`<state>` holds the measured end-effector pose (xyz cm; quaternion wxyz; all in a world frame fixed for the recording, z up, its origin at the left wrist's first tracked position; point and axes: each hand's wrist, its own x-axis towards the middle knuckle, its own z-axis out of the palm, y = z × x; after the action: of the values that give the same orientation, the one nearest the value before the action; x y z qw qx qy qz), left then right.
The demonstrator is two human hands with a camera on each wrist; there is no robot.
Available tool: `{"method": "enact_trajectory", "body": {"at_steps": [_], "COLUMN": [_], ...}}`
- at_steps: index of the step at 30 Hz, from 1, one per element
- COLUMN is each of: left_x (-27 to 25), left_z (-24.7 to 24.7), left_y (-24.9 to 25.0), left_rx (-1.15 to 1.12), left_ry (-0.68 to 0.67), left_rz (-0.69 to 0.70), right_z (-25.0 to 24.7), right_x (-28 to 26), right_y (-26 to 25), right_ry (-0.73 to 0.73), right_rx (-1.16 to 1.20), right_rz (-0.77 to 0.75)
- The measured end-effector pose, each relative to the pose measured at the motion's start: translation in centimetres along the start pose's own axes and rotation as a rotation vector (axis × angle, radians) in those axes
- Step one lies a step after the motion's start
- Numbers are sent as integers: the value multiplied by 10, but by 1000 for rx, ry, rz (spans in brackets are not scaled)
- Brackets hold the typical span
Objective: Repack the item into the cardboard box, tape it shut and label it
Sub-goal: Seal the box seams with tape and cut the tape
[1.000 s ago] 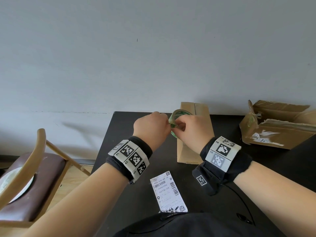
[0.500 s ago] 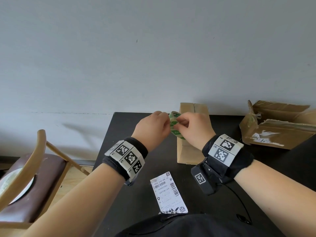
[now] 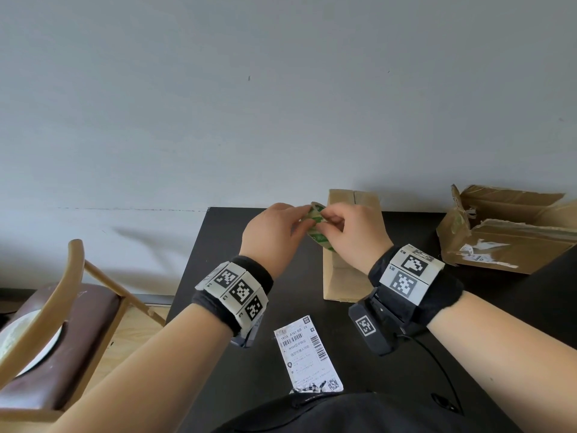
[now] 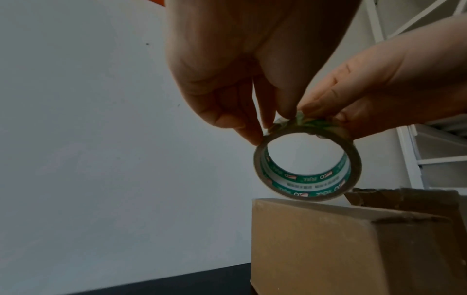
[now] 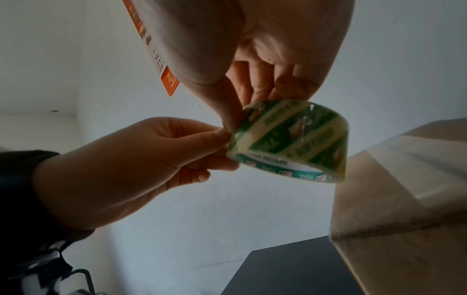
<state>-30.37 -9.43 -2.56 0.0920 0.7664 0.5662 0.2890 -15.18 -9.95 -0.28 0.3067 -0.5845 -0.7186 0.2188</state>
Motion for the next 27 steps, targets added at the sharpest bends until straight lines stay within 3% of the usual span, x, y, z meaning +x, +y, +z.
{"method": "enact_trajectory", "body": {"at_steps": [11,16,21,27], "left_x": [4,2,3,9], "left_z": [1,1,0,-7], "left_y": [10,6,2,-1], "left_rx": [404,208,-141,-330], "left_ry": [95,152,121,75], "left_rz": [118,198,66,12], "right_z": [-2,-5,-4,0], "right_x": [0,6,12,15], "right_y": [1,3,5,2], "right_ry": [-97,-2,74,98], "right_rx": [90,178,241,261], "right_rz": [50,61,48,16]}}
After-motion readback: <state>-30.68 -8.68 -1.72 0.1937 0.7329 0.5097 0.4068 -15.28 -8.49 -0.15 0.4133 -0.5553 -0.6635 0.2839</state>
